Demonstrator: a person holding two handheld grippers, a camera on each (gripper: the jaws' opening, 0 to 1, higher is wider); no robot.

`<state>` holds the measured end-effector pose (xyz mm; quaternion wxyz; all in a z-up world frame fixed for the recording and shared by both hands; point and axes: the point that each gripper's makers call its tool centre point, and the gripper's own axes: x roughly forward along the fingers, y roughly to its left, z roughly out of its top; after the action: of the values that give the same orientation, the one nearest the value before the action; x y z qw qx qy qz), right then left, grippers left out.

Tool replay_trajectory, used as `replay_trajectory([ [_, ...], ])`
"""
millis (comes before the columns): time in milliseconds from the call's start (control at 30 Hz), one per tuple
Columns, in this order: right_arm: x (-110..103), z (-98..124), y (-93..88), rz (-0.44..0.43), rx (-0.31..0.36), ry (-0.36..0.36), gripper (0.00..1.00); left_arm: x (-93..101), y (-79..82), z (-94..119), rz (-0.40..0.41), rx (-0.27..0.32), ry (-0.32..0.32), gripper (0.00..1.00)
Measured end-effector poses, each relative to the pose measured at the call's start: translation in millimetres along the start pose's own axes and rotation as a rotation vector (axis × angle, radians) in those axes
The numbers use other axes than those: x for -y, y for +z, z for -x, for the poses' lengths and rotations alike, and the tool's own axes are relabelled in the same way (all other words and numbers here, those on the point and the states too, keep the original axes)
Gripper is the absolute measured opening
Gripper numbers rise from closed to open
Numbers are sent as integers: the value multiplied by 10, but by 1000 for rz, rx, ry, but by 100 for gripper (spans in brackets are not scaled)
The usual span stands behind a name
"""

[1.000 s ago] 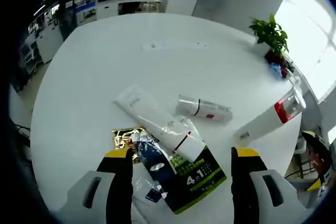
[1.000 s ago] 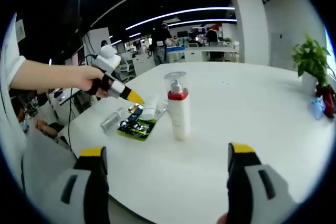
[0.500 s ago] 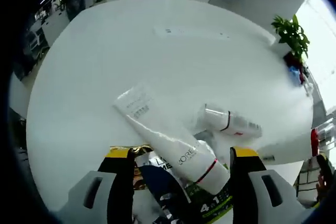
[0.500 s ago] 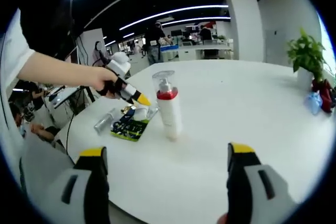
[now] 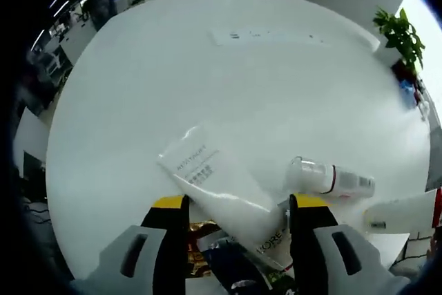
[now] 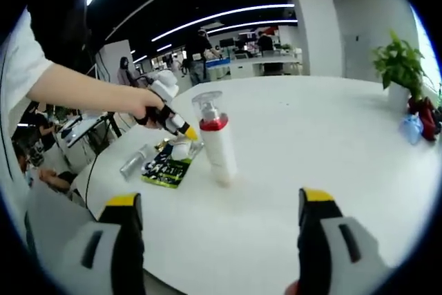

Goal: Arrange the skincare products in the storage area until every visible bottle or jar stands upright without overlapping.

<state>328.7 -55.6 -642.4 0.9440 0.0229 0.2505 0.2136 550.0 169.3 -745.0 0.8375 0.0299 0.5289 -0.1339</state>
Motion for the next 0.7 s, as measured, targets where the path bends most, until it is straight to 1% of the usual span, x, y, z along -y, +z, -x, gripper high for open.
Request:
replay_trajectory([
  [33, 8, -4, 4, -1, 1, -1, 94, -13, 22, -9, 1, 12, 3, 49],
  [133, 31, -20, 19, -7, 5, -5, 93, -21, 27, -7, -7, 21, 13, 47],
  [233, 32, -30, 28, -6, 8, -3, 93, -23, 52, -42, -29, 43, 7, 43],
  [300, 22, -30, 35, -7, 9, -2, 93, -54, 69, -57, -2, 59, 9, 42],
  [433, 11, -19, 18, -10, 8, -1, 93, -54, 76, -58, 0, 65, 13, 39],
  [500, 8, -6, 7, -11, 6, -2, 93, -69, 79, -53, 28, 72, 19, 37],
  [700, 34, 43, -1, -18, 9, -13, 93, -81, 73, -36, 66, 97, 24, 35],
])
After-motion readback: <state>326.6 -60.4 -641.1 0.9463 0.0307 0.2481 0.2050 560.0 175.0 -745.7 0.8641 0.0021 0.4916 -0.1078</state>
